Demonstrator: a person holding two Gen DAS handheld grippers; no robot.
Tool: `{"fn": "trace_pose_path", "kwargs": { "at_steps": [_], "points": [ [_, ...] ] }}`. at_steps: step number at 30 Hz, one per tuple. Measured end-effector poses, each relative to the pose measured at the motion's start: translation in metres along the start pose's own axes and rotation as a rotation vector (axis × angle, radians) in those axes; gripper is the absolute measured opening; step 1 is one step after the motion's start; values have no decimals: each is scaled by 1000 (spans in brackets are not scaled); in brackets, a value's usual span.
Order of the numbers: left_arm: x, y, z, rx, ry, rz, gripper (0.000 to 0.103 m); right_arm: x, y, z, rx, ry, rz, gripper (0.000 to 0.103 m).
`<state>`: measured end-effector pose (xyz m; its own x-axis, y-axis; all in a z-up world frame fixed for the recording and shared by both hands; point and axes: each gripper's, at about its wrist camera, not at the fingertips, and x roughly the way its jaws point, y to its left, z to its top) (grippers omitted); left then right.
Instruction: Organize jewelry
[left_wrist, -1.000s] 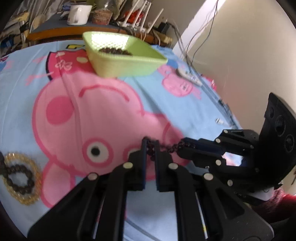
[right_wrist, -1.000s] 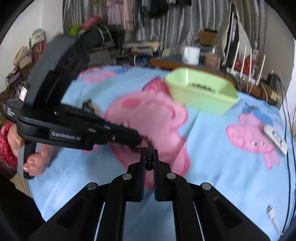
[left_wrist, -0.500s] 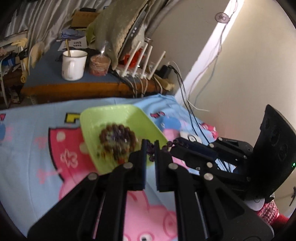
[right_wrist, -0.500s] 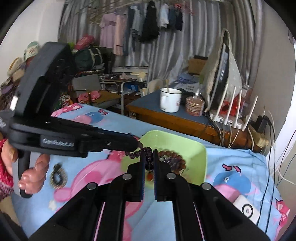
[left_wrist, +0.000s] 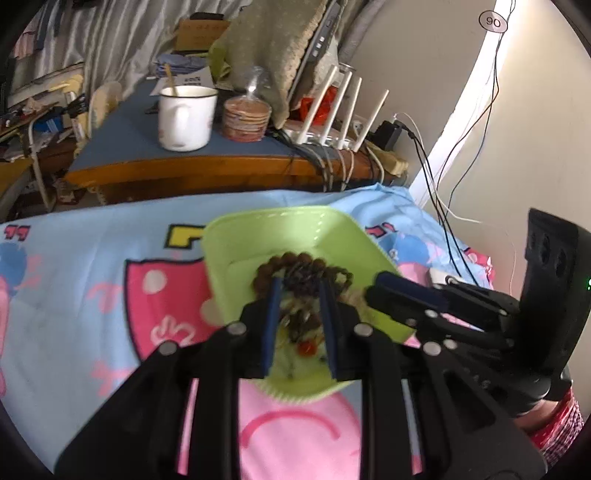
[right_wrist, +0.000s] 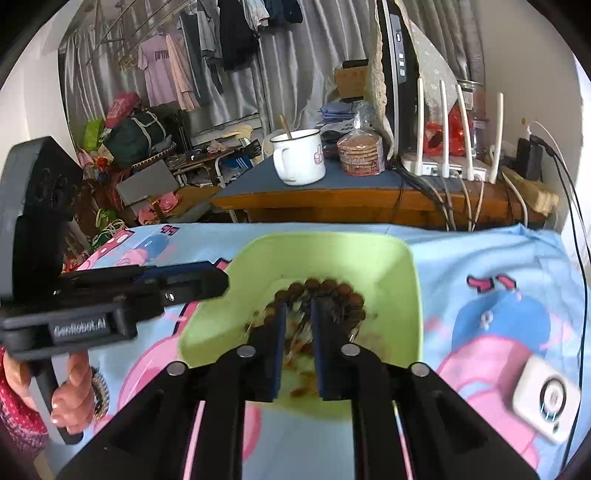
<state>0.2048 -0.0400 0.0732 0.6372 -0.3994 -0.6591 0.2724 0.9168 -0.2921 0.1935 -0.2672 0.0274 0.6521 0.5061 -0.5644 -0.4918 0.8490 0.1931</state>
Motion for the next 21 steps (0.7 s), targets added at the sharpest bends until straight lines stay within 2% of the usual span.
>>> {"fn": "trace_pose_path", "kwargs": {
  "at_steps": [3, 7, 10, 12, 14, 18, 21],
  "points": [
    [-23, 13, -16, -29, -22, -27, 20, -23, 18, -20, -1, -53, 28, 0],
    [-64, 34, -43, -47, -49, -52, 20, -37, 45, -48, 25, -39, 147, 0],
    [-92, 58, -68, -74, -48, -38, 20, -27, 73, -71, 36, 48, 242, 0],
    [-108, 75, -85, -102, -48, -22, 20, -19, 88, -79, 30, 94, 275, 0],
    [-122, 91, -107, -137, -43, 12, 20, -10, 109, -86, -4, 138, 303, 0],
    [-138, 109, -138, -187, -45, 24, 20, 5, 146, -87, -53, 197, 347, 0],
    [-148, 118, -156, -223, -55, 23, 20, 18, 167, -81, -98, 232, 348, 0]
  ]
}}
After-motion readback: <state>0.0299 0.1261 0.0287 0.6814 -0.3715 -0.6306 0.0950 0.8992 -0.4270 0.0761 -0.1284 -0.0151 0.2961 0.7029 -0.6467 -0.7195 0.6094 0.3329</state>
